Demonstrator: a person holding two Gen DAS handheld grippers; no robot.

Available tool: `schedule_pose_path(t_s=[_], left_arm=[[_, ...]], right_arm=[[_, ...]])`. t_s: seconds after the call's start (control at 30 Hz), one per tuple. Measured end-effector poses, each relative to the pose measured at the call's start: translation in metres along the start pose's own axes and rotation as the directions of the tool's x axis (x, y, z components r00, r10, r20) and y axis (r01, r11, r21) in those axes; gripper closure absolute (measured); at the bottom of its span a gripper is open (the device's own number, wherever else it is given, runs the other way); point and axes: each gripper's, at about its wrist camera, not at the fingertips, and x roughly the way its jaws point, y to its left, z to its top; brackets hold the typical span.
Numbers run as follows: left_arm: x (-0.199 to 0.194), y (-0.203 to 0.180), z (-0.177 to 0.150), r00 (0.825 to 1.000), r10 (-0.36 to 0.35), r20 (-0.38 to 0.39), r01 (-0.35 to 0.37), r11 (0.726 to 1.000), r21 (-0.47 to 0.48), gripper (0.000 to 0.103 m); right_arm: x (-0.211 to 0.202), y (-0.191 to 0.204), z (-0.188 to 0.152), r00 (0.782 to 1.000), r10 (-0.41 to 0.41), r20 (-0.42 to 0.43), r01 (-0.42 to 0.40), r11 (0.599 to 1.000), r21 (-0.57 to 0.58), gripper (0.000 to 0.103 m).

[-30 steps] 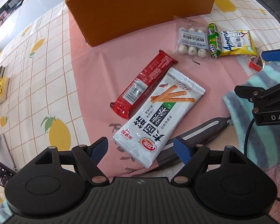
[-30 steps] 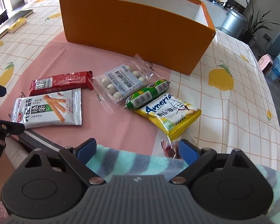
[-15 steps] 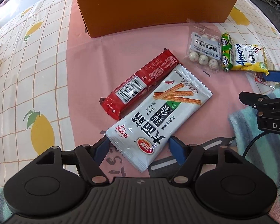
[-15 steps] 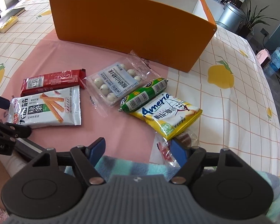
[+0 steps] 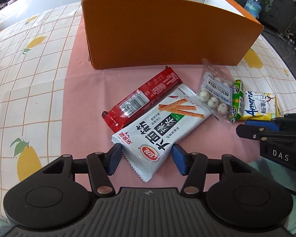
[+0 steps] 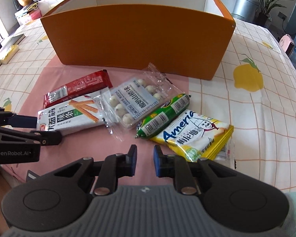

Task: Organize snacks
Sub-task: 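Grasp the white breadstick packet with the left tool while the right tool grasps the clear treat packet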

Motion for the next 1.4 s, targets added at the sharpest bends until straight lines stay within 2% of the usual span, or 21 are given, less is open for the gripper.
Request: schedule_pose_path(t_s=[0.1,0.2,0.33,0.47,0.53,0.6,0.67,0.8,1.0,1.1,1.27,1.37,1.4], left_arm=[[0.001,0.001,0.000,0.999,-0.048,0.019,0.048,0.999,0.000,0.041],[-0.003,0.000,-0.001,0.995,-0.097,0.025,0.097,0.995,0.023,0.042],[-0.005,-0.004,-0.003,0.987,-0.157,-0.022,0.159,0.985,0.074,0.039],[-0.010,-0.011,-0.006,0.988,-0.149,-0.030,0.152,0.978,0.144,0.034],[-0.014,-0.014,-0.007,0.987,-0.158,-0.018,0.159,0.970,0.183,0.023],[-0.019,-0.019,-0.007,0.989,-0.150,-0.005,0.146,0.957,0.252,0.018],[-0.019,-0.029,-0.006,0.993,-0.120,-0.001,0.113,0.934,0.339,0.017],[-0.012,-0.045,-0.003,0.996,-0.087,0.004,0.075,0.882,0.465,0.016],[0.000,-0.054,0.007,0.994,-0.105,-0.006,0.093,0.858,0.505,0.015],[0.007,-0.057,0.010,0.996,-0.089,-0.017,0.085,0.852,0.517,0.016],[0.015,-0.062,0.013,0.997,-0.065,-0.039,0.076,0.843,0.533,0.015],[0.021,-0.067,0.017,0.997,-0.063,-0.053,0.082,0.840,0.537,0.015],[0.022,-0.068,0.018,0.997,-0.058,-0.060,0.081,0.841,0.534,0.015]], right_arm=[[-0.002,-0.004,-0.001,1.000,0.017,0.016,-0.017,1.000,0.026,0.096],[-0.005,-0.005,-0.002,0.999,0.031,0.031,-0.032,0.999,0.038,0.096],[-0.005,-0.005,-0.002,0.999,0.040,0.024,-0.041,0.998,0.042,0.094],[-0.007,-0.010,-0.002,0.998,0.062,0.027,-0.064,0.996,0.067,0.086],[-0.010,-0.014,-0.005,0.997,0.075,0.029,-0.077,0.993,0.091,0.081],[-0.015,-0.018,-0.008,0.996,0.074,0.042,-0.079,0.990,0.116,0.065],[-0.020,-0.022,-0.009,0.997,0.055,0.056,-0.062,0.988,0.140,0.059],[-0.024,-0.033,-0.010,0.997,0.007,0.071,-0.022,0.975,0.221,0.057],[-0.030,-0.050,-0.008,0.992,-0.037,0.120,-0.007,0.937,0.349,0.057],[-0.035,-0.050,-0.008,0.989,0.022,0.143,-0.069,0.942,0.330,0.051],[-0.046,-0.052,0.009,0.990,-0.069,0.125,0.034,0.963,0.268,0.038],[-0.044,-0.059,0.026,0.996,-0.069,0.056,0.058,0.983,0.176,0.020],[-0.039,-0.063,0.030,0.997,-0.071,0.021,0.067,0.986,0.150,0.018]])
